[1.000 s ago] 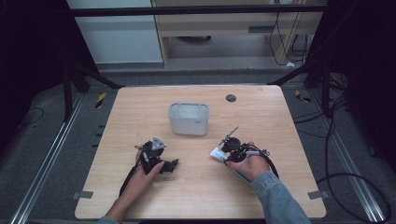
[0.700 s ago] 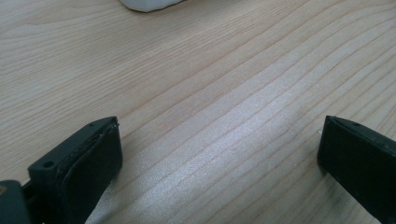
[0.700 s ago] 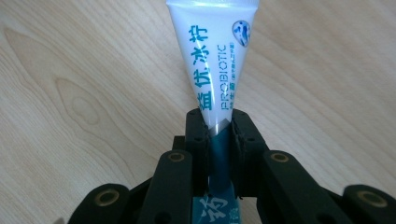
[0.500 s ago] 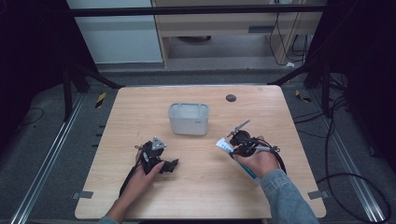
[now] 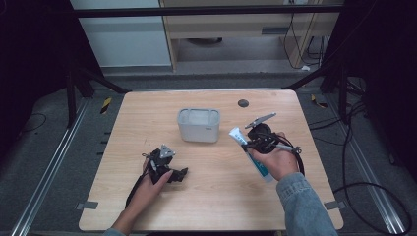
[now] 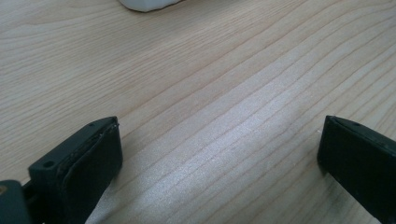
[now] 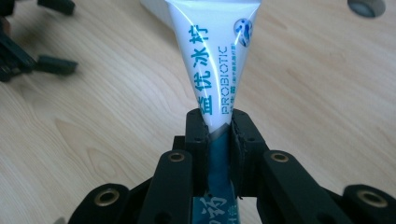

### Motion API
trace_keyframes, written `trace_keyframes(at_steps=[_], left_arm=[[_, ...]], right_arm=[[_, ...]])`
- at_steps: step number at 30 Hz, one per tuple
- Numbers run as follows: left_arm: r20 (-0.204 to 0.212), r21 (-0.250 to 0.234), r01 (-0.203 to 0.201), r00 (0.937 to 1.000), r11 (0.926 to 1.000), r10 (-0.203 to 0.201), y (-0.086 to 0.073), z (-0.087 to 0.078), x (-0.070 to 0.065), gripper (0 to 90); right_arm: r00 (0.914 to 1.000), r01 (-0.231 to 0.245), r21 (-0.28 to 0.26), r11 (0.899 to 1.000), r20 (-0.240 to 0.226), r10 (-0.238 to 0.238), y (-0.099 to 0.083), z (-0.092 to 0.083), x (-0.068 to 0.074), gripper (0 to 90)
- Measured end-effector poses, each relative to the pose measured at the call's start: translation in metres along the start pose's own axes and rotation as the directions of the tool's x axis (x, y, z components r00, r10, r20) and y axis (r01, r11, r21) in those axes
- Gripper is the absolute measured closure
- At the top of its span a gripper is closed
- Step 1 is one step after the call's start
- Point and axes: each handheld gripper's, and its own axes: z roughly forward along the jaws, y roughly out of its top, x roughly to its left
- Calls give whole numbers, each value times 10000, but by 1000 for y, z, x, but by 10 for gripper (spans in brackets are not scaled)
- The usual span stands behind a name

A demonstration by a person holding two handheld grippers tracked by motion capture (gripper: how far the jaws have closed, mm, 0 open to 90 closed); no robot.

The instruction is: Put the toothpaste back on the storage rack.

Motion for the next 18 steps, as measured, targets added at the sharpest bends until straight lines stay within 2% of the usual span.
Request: trace_keyframes(at_steps=[5, 8, 9, 11, 12, 13, 16, 18], left_arm=[[-2, -14, 30, 10000, 10000, -30, 0, 0, 0, 0], [-8, -11, 31, 10000, 10000, -31, 0, 0, 0, 0], [-8, -11, 31, 10000, 10000, -31, 0, 0, 0, 0], [5, -9, 42, 10000, 10000, -42, 0, 0, -1, 0], [8, -12, 30, 10000, 10000, -30, 0, 0, -1, 0], [11, -12, 28, 10000, 10000, -28, 0, 0, -1, 0], [7, -10, 0, 10000, 10000, 0, 0, 0, 0, 0], [7, -11, 2, 10000, 10000, -2, 0, 0, 0, 0]], right_arm=[[9999, 170, -517, 9985, -6, -171, 13, -2, 6, 792], [10000, -85, -1098, 9939, -32, 82, 24, 2, 12, 792], [10000, -85, -1098, 9939, -32, 82, 24, 2, 12, 792], [9999, -168, -1559, 9876, -36, 164, 29, 4, 14, 793], [9994, -333, -1988, 9795, -140, 311, 33, 7, 16, 794], [9994, -333, -1988, 9795, -140, 311, 33, 7, 16, 794], [9987, -493, -2488, 9673, -219, 452, 40, 8, 21, 794], [9986, -520, -2555, 9654, -202, 484, 41, 7, 21, 794]])
